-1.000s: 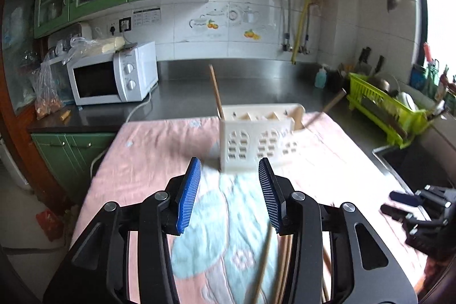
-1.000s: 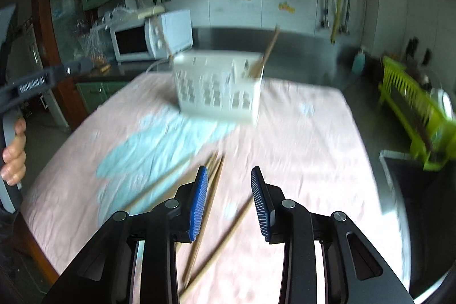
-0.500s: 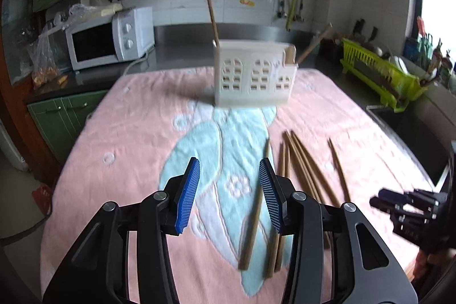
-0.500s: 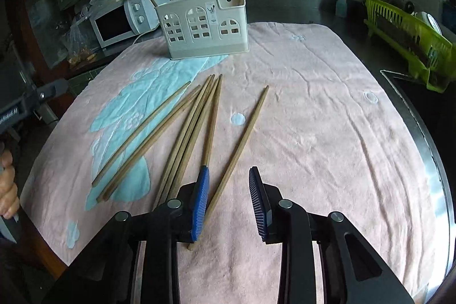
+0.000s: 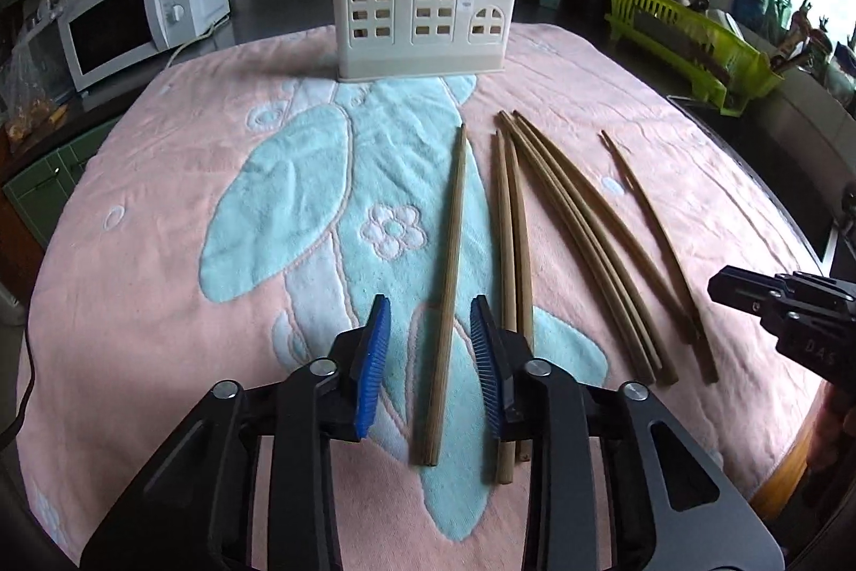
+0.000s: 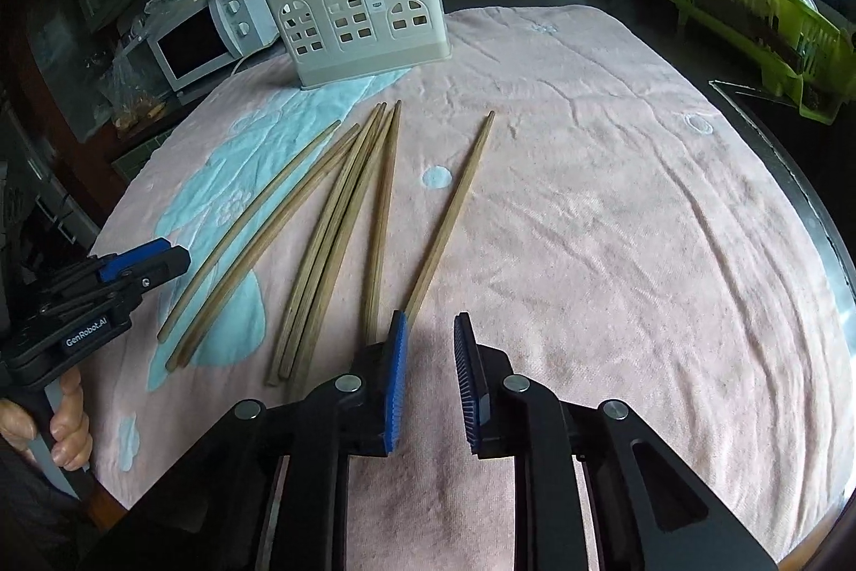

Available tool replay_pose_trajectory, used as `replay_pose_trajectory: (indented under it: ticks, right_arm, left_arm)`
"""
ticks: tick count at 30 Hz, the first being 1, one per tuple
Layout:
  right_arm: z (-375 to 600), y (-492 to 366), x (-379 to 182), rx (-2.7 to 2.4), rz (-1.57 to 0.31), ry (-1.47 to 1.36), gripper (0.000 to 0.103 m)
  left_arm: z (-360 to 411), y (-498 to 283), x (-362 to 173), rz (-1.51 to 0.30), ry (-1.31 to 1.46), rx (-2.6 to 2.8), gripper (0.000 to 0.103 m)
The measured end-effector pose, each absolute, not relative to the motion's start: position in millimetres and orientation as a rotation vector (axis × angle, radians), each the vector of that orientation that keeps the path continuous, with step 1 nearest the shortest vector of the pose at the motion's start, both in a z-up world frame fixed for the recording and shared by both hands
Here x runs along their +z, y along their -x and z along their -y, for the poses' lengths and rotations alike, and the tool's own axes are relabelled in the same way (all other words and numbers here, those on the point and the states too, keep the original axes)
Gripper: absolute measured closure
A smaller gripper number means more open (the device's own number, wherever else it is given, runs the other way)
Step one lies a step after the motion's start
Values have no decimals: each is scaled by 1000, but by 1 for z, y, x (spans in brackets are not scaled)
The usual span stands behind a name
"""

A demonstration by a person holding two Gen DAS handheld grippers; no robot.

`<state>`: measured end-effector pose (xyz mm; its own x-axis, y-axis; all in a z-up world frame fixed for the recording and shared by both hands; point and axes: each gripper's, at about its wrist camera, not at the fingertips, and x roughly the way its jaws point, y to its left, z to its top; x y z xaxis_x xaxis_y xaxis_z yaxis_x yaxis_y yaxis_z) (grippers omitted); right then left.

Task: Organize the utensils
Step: 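Close the left tool on another chopstick while the right tool grasps one too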

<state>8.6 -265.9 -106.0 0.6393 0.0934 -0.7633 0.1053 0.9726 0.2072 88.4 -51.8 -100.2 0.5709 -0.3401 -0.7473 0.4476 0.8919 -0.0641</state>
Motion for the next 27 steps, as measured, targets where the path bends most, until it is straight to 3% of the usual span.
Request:
replay_pose_trajectory:
  ticks: [25, 27]
  right_arm:
    - [242, -32, -118, -83, -919, -144, 91]
    - [241, -31, -118, -87, -918, -123, 91]
  left_arm:
    - [61, -104, -118, -890, -166, -508, 77]
    - [62, -103, -118, -886, -182, -497, 82]
